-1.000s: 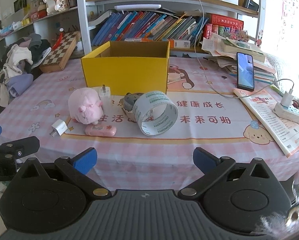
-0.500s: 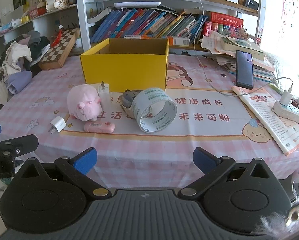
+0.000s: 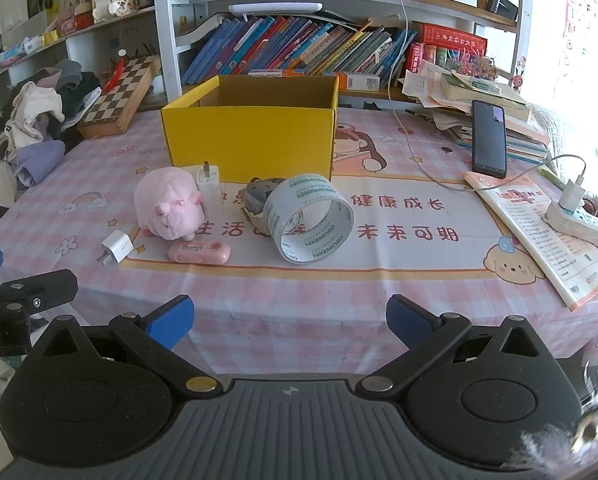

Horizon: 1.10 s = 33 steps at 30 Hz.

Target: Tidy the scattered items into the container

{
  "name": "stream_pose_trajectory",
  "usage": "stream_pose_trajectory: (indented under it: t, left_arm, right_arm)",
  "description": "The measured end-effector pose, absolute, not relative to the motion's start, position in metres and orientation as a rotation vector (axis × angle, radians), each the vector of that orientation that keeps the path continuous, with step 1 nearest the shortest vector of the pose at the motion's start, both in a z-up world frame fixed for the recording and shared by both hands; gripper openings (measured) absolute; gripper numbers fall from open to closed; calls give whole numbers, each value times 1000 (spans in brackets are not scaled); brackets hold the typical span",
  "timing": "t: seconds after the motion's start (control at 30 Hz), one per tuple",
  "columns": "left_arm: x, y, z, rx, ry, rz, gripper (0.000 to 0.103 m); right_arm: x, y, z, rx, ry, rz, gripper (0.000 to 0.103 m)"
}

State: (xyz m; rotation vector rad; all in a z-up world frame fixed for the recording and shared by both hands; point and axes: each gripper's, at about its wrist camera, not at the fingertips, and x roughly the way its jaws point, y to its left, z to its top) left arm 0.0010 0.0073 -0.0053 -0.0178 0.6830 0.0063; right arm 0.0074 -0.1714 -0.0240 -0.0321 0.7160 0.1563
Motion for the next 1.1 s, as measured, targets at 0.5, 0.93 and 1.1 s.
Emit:
stream_pose_trajectory:
  t: [0.5, 0.93, 1.1]
  left_arm:
    - [2, 10, -7, -18, 695, 2, 103]
    - [5, 13, -13, -34, 735, -4, 103]
    - [7, 13, -14, -33, 737, 1, 103]
  right_arm:
    - [7, -169, -25, -41, 720, 166, 103]
    - [8, -166, -27, -39, 739, 185, 103]
    - [10, -166, -28, -32, 745, 189, 103]
